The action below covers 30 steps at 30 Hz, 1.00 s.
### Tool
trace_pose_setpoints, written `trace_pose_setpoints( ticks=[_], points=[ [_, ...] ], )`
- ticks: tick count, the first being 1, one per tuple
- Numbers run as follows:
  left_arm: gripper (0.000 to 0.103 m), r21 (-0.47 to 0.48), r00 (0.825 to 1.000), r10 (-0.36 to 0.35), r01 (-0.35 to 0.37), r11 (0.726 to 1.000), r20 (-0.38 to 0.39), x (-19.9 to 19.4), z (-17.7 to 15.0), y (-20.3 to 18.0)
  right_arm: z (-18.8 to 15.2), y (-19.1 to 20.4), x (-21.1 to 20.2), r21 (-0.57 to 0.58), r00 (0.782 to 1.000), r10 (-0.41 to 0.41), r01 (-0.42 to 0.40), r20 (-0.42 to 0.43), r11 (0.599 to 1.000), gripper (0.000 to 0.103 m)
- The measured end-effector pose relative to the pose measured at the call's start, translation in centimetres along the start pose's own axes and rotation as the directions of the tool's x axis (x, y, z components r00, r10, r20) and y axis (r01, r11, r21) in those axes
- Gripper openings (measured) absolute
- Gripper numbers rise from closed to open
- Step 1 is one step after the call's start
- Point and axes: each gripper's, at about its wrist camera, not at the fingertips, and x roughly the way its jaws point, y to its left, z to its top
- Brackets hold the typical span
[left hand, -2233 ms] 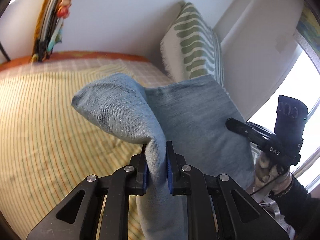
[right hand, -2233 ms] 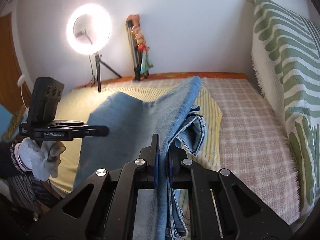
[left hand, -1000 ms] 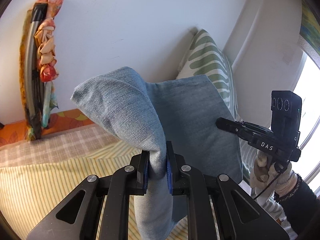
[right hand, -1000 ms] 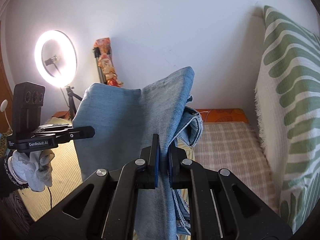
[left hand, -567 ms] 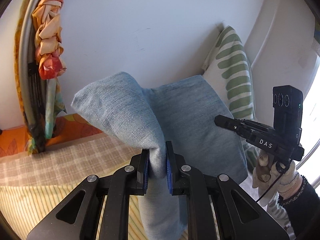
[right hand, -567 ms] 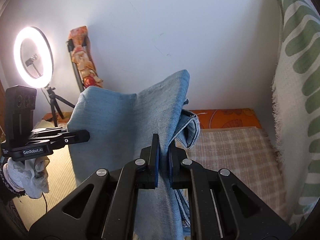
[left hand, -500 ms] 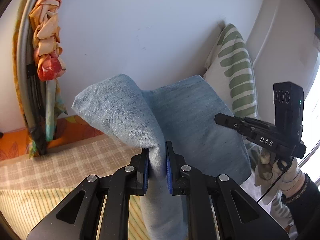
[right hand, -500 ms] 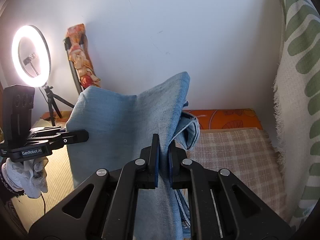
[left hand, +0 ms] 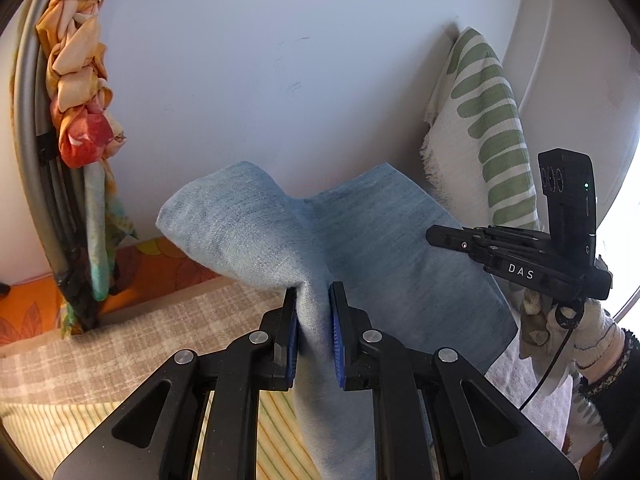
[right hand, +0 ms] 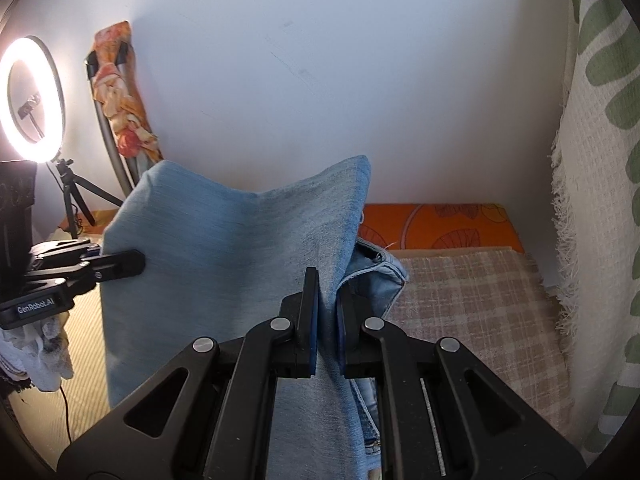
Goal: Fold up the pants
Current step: 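Lower the folded jeans onto the sheet and open both grippers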
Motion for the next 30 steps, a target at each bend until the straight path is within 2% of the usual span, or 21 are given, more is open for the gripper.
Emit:
trace_pose_setpoints(
  ticks=[7,10,12,13,14,15,16,21,26,30],
  points=[
    [0.015,0.047,0.997,0.073,-0.072,0.996,-0.013,0.8,-0.1,-0.3,-0.3,-0.4,1.3,0.002,0.998,-0.05,0.05,-0.036,0.999,0.008],
    [0.017,0.047,0.995,0.1,-0.099,0.994,-0.028,0.9,-0.1,-0.4,-0.4,-0.6,1.6,0.013,0.993,-0.099,0.1,-0.061,0.995,0.018],
    [0.018,0.035,0.994,0.108,-0.107,0.994,-0.022,0.5,0.1,-0.2,-0.4,-0.7,1.5,0.016,0.988,-0.136,0.138,-0.073,0.99,0.028],
    [0.021,0.033,0.994,0.112,-0.112,0.993,-0.012,0.1,0.1,-0.2,-0.4,-0.7,1.1,0.017,0.988,-0.146,0.147,-0.06,0.989,0.032],
    [0.023,0.031,0.994,0.111,-0.11,0.993,-0.004,-0.3,0.2,-0.2,-0.4,-0.6,0.9,0.02,0.988,-0.145,0.146,-0.052,0.989,0.041],
    [0.03,0.027,0.995,0.104,-0.104,0.994,0.004,-0.9,0.2,-0.3,-0.4,-0.5,0.3,0.025,0.988,-0.146,0.147,-0.04,0.989,0.049],
    [0.039,0.027,0.995,0.102,-0.102,0.994,0.008,-1.2,0.2,-0.4,-0.4,-0.4,0.0,0.028,0.988,-0.148,0.149,-0.033,0.988,0.052],
    [0.054,0.048,0.994,0.107,-0.108,0.993,0.037,-4.3,-0.3,-1.5,-0.7,1.2,-2.5,0.025,0.989,-0.15,0.15,-0.012,0.988,0.057],
    [0.058,0.057,0.993,0.104,-0.107,0.993,0.057,-8.1,-1.3,-2.6,-1.6,4.2,-5.8,-0.006,0.988,-0.15,0.15,0.019,0.989,0.064],
    [0.067,0.065,0.993,0.092,-0.098,0.993,0.079,-12.0,-2.6,-3.5,-2.9,6.2,-9.1,0.015,0.989,-0.143,0.142,0.044,0.99,0.074]
  ],
)
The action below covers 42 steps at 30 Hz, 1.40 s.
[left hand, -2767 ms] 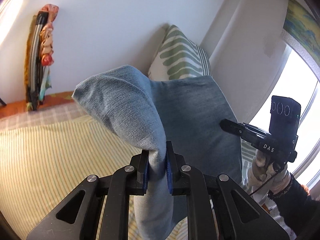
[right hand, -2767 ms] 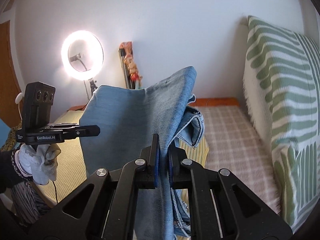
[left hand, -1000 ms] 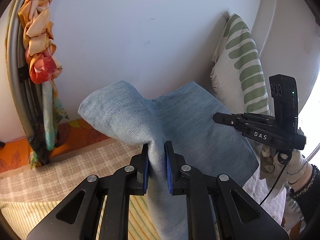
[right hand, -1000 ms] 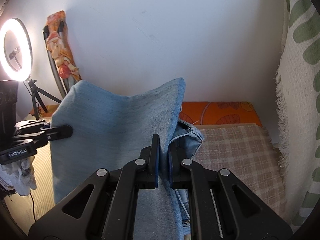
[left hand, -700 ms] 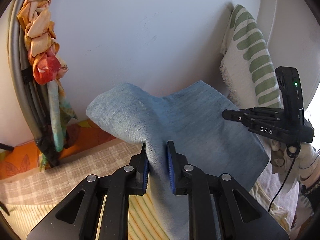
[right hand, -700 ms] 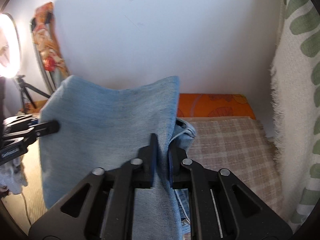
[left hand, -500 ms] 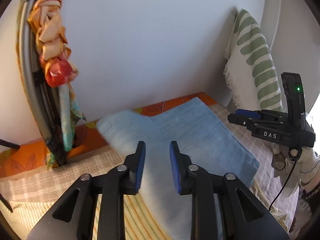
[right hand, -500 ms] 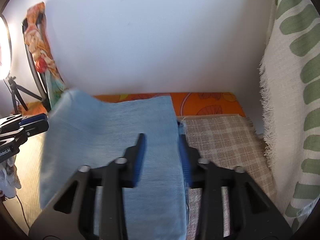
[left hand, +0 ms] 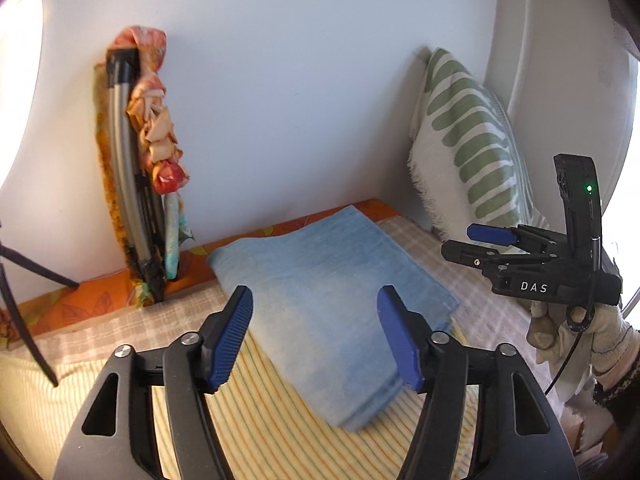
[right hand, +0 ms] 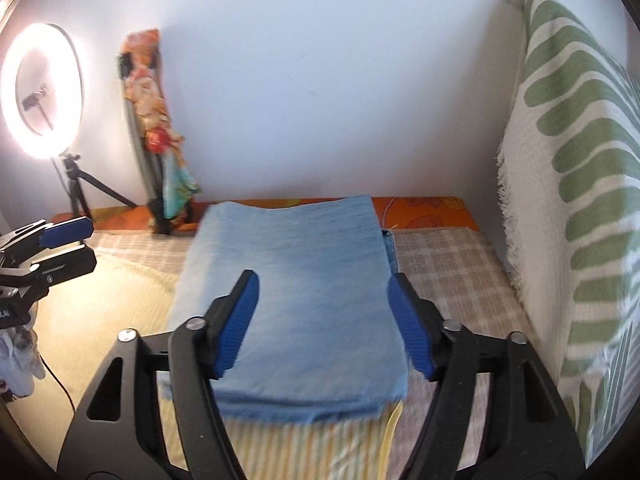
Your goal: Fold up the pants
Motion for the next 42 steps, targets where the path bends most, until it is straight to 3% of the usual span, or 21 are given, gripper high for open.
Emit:
trace_pose_setpoints(
  ticks=[6,13,17,20,27,32,42],
  points=[
    [0.077,0.022,1.0,-0.002,0.002,1.0,0.021,-5.0,-2.1,-1.7,-2.6,2.6,-5.4,-0.006,0.999,-0.037,0.037,0.04,0.999,0.082],
    [0.081,0.023,1.0,-0.001,0.001,1.0,0.031,-9.2,-5.6,-3.2,-6.6,5.7,-9.6,-0.017,0.993,-0.101,0.102,0.054,0.995,0.082],
    [0.081,0.016,1.0,0.006,-0.006,1.0,0.025,-10.6,-7.4,-3.6,-8.8,7.4,-11.1,-0.014,0.988,-0.144,0.145,0.058,0.989,0.1],
    [0.082,0.019,0.999,0.037,-0.037,0.999,0.033,-11.6,-8.6,-3.8,-10.2,8.4,-12.2,-0.008,0.984,-0.166,0.166,0.068,0.986,0.1],
    [0.082,-0.029,0.997,0.066,-0.065,0.997,0.037,-12.7,-10.8,-3.0,-12.2,9.4,-13.0,0.025,0.981,-0.18,0.179,0.071,0.984,0.102],
    [0.082,0.011,0.992,0.119,-0.119,0.993,0.028,-12.5,-11.4,-3.3,-12.9,9.4,-12.6,0.038,0.98,-0.182,0.179,0.081,0.983,0.102],
    [0.082,0.017,0.989,0.145,-0.145,0.989,-0.015,-11.6,-12.3,-2.9,-13.0,9.8,-12.1,0.023,0.977,-0.191,0.189,0.097,0.982,0.102]
  ],
)
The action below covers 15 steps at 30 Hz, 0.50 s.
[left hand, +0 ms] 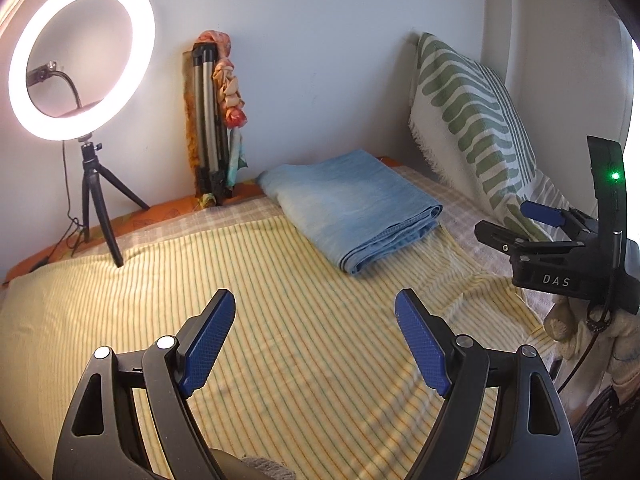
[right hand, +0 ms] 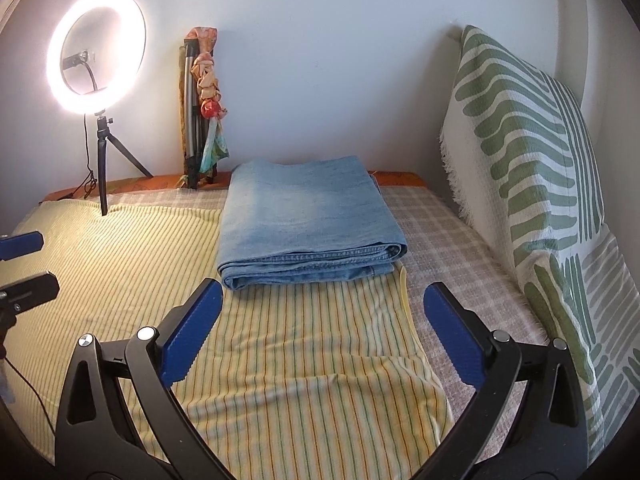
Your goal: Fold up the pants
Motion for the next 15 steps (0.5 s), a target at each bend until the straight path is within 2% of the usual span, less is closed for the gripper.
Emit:
trace_pose_setpoints(
  ticks=[4,15],
  points=[
    [0.087,-0.016,1.0,0.023,-0.023,1.0,-0.01,0.11,0.04,0.36,0.05,-0.25,-0.07,0.021,1.0,0.002,-0.002,0.001,1.0,0.102],
    [0.087,0.005,0.999,0.031,-0.031,0.999,-0.008,-0.16,0.07,-0.05,-0.18,-0.53,0.14,0.027,1.0,-0.009,0.01,-0.009,1.0,0.102]
  ],
)
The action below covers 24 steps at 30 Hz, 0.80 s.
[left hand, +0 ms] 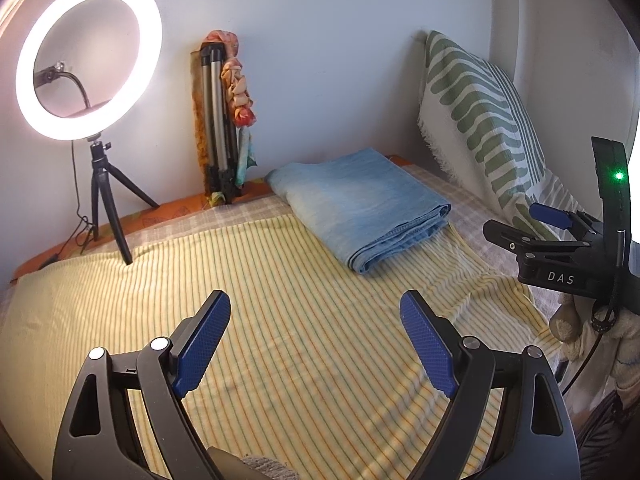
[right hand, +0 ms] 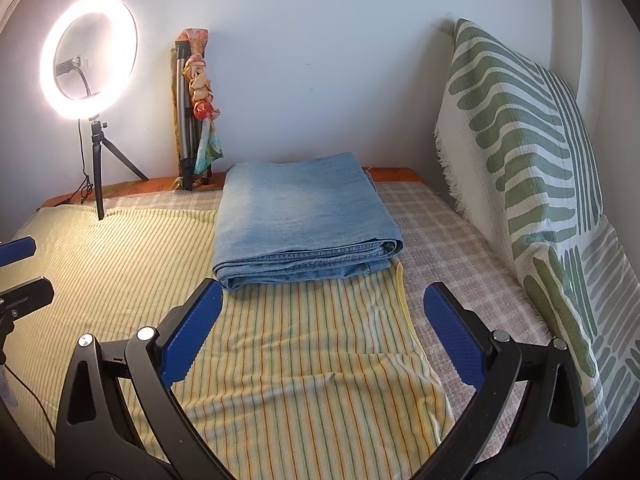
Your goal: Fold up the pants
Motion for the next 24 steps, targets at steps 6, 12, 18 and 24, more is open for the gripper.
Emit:
trace_pose_setpoints(
  ticks=[6,12,18,24],
  points=[
    [0.087,0.002,1.0,0.025,-0.025,1.0,-0.001,-0.13,0.19,0.07,0.16,-0.07,0.09,0.005,1.0,0.002,-0.002,0.004,1.0,0.102],
    [0.087,-0.01,1.0,0.022,-0.022,1.0,0.001,-0.32,0.31,0.39,0.29,0.07,0.19,-0.004,1.0,0.0,0.0,0.006,1.0,0.102],
    [0.087,-0.002,1.0,0.027,-0.027,1.0,0.002,-0.45,0.21,0.26,0.34,0.15,0.18,-0.004,1.0,-0.002,0.002,0.009,1.0,0.102],
    [0.087,0.001,1.0,0.029,-0.029,1.0,0.0,-0.51,0.12,0.16,0.46,0.3,0.18,-0.009,1.0,-0.004,0.004,0.011,1.0,0.102]
  ],
)
